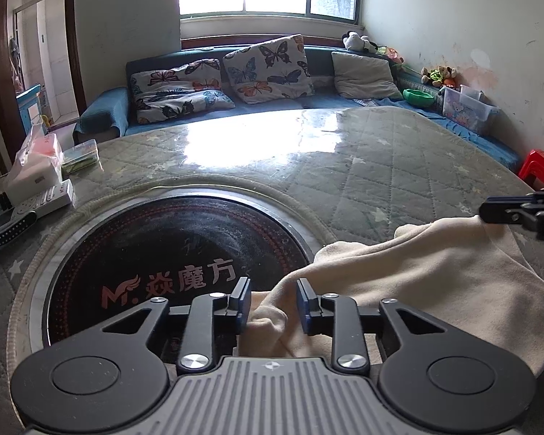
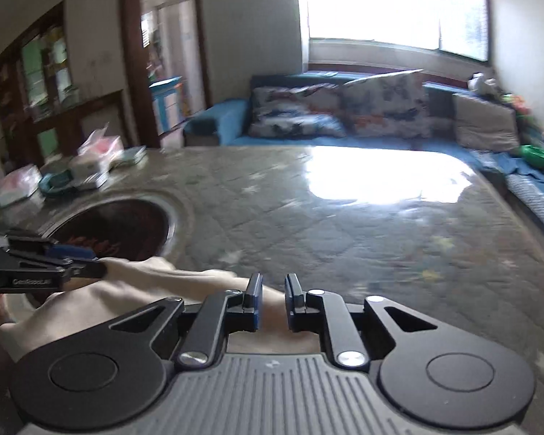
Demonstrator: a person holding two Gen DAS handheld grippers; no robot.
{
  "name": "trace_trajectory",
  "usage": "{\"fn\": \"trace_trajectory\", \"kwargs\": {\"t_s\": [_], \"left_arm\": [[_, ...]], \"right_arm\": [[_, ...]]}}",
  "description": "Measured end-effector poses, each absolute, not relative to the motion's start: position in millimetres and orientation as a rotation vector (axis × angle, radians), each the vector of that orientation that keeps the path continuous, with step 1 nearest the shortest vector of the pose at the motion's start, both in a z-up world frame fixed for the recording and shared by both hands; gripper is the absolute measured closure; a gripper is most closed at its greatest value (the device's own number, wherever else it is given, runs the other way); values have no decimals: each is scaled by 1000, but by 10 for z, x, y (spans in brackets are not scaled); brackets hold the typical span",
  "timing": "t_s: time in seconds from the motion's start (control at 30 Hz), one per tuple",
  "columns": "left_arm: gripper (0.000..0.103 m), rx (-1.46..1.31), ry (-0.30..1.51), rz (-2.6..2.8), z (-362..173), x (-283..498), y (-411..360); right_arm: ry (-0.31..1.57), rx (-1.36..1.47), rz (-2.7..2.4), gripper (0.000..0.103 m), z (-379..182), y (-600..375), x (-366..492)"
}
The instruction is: Fold clothes
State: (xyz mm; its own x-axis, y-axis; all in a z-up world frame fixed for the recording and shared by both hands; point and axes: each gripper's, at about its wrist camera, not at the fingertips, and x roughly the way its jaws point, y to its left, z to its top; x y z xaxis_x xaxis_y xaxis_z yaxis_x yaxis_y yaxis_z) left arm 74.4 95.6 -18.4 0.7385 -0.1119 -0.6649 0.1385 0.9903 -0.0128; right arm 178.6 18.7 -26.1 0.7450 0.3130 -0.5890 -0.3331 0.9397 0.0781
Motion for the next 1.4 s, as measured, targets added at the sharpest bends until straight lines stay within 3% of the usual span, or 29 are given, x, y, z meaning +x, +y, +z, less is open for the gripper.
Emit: {"fn": "trace_trajectory", "kwargs": {"t_s": [0.17,0.47,0.73,1.4], "left_arm": [[61,51,735,-124,-200,758,941],[55,77,749,-108,-241,784,918],[54,96,751,-95,-246,784,870],[54,97,753,-93,-260,790,895]], "right_arm": [[707,-45,356,82,-450,371,1955],[715,-57,353,76,-424,385,1938],[704,-90,491,67,-321,632,1622],[668,-269,716,65,-327,1301,1180]]}}
